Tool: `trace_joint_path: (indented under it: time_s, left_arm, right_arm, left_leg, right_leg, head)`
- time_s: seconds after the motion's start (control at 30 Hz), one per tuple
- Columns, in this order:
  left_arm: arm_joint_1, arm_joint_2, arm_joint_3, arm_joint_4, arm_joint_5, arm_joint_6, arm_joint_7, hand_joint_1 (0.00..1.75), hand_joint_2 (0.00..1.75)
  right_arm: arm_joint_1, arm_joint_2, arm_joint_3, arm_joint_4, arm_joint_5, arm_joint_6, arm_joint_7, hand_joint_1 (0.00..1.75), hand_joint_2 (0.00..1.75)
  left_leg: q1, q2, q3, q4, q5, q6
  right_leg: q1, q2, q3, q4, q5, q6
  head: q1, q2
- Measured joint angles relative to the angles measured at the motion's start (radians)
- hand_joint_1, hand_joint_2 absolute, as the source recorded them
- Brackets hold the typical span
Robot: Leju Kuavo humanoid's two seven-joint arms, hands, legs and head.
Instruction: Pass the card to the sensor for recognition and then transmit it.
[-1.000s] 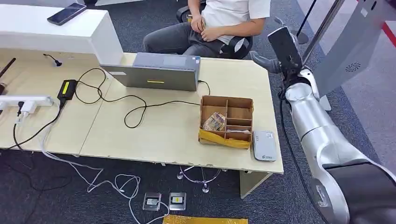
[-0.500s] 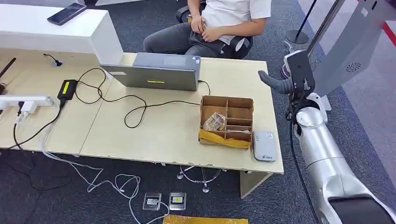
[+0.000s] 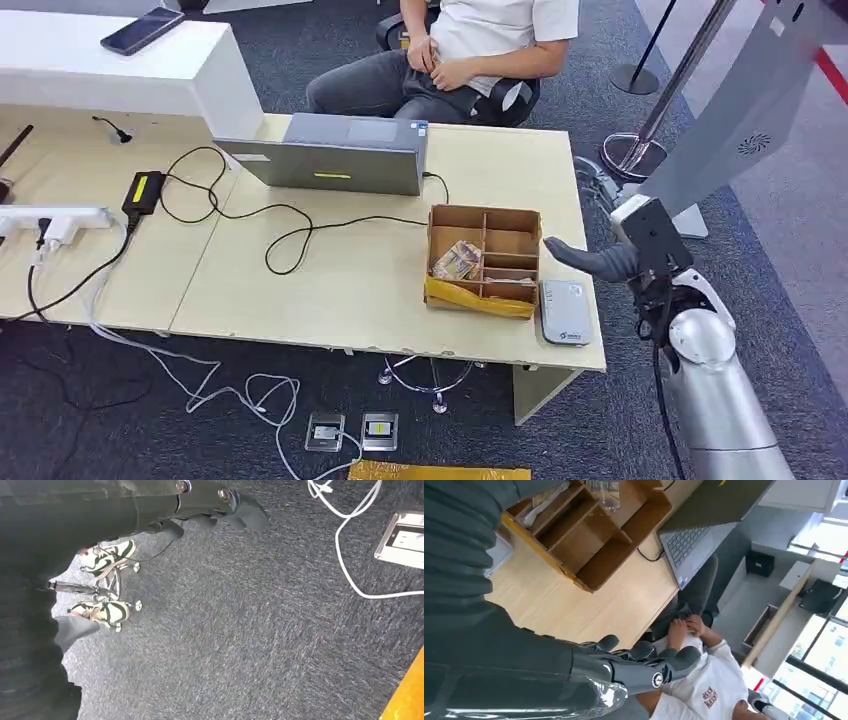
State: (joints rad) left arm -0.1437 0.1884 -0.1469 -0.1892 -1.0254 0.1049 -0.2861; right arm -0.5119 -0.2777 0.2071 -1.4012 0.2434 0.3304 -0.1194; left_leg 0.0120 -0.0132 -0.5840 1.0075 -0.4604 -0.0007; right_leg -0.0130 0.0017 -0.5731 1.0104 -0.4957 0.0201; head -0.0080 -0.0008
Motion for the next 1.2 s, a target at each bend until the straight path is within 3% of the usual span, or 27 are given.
trace_joint_path:
  time_s: [0.57, 0.77, 0.9, 1.2]
  left_arm:
    - [-0.005, 0.000, 0.010, 0.000, -0.018, -0.004, 0.000, 0.00, 1.75]
    - [-0.008, 0.000, 0.010, 0.000, -0.021, -0.014, 0.000, 0.00, 1.75]
    - [-0.009, 0.000, 0.014, 0.000, -0.021, -0.013, 0.000, 0.00, 1.75]
    - [-0.014, -0.001, 0.017, 0.000, -0.022, -0.013, 0.000, 0.00, 1.75]
  right_arm:
    - [0.038, -0.023, -0.008, -0.088, 0.024, -0.006, 0.013, 0.00, 1.75]
    - [0.045, -0.027, 0.001, -0.088, 0.242, -0.034, 0.018, 0.00, 1.75]
    - [0.014, -0.020, 0.027, -0.065, 0.560, -0.113, 0.004, 0.00, 1.75]
    - [-0.019, 0.000, 0.060, -0.012, 0.629, -0.125, -0.010, 0.00, 1.75]
  left_leg:
    - [0.000, 0.000, 0.000, 0.000, 0.000, 0.000]
    - [0.000, 0.000, -0.001, 0.000, 0.000, 0.000]
    - [0.000, 0.000, -0.001, 0.000, 0.000, 0.000]
    - [0.000, -0.002, -0.002, 0.000, 0.000, 0.000]
  right_leg:
    - [0.000, 0.000, 0.000, 0.000, 0.000, 0.000]
    - [0.000, 0.000, 0.000, 0.000, 0.000, 0.000]
    - [0.000, 0.000, 0.000, 0.000, 0.000, 0.000]
    - [0.000, -0.002, 0.000, 0.000, 0.000, 0.000]
  head:
    - [0.000, 0.000]
    - [0.000, 0.000]
    - [0.000, 0.000]
    - [0.000, 0.000]
